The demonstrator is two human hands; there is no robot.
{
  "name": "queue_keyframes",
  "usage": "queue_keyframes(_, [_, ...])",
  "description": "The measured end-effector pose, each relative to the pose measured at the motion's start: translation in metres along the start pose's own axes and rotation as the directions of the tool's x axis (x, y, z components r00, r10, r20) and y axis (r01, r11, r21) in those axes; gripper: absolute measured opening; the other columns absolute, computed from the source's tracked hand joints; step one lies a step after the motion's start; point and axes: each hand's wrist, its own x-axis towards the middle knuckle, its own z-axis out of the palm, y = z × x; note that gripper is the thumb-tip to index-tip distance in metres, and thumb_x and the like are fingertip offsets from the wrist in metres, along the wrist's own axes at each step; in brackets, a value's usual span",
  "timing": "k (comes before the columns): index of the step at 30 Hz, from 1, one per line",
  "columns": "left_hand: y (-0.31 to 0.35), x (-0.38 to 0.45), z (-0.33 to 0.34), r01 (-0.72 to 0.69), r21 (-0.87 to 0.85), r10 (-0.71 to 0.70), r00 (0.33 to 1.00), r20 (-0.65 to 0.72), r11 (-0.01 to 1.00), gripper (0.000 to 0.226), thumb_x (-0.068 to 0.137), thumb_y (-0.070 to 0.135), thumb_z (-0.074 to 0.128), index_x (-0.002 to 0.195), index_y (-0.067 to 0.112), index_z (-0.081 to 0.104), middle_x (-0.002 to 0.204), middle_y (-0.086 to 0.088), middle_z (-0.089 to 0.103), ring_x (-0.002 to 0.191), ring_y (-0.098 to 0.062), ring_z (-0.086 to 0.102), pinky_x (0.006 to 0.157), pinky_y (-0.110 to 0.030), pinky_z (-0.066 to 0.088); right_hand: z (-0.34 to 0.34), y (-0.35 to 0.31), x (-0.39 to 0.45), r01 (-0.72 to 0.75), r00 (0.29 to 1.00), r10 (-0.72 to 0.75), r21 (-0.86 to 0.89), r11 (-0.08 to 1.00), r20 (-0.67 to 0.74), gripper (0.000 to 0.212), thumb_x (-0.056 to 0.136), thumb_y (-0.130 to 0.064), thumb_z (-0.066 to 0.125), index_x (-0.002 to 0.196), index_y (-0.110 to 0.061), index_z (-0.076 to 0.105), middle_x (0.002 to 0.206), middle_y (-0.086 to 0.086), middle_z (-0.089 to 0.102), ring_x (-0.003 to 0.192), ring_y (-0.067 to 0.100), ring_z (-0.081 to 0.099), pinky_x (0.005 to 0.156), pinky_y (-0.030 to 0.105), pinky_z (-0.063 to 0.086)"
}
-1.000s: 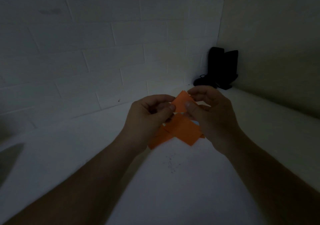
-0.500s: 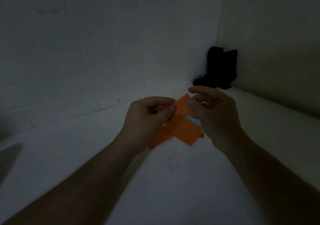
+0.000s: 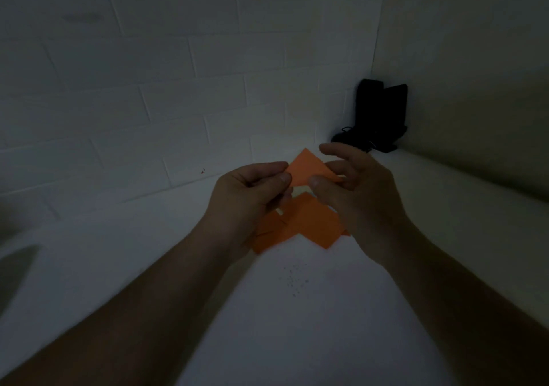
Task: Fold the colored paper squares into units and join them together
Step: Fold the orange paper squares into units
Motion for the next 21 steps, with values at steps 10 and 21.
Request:
queue_keyframes(10, [0.0008,0.0006,-0.0006,0.029,-0.001,-0.029,0.999,-0.028,1.000,0.015,0.089,0.003,0.075,0.102,0.011,0.078,0.087,-0.012,0.078,0.082,-0.021,0.072,0.090,-0.037,0.061,0.0029,0.0001,0.0041,-0.167,0.983,0.182,0.277,0.946,-0.030,0.017,0.089,-0.002,0.070,0.083,-0.018,0.073,0.074,0.006,0.072,0.070,0.019,0.069,0.078,0.041,0.060])
queue_keyframes(21, [-0.0015,0.0032,-0.0021,0.006,0.099,0.000,0.998,-0.057,0.995,0.013,0.090,0.005,0.074,0.097,0.015,0.080,0.080,-0.007,0.076,0.073,-0.014,0.069,0.079,-0.029,0.060,0.0026,0.0020,0.0042,-0.102,0.983,0.135,0.238,0.966,-0.124,0.016,0.087,0.006,0.069,0.098,-0.005,0.068,0.068,0.011,0.069,0.063,0.020,0.066,0.076,0.047,0.060])
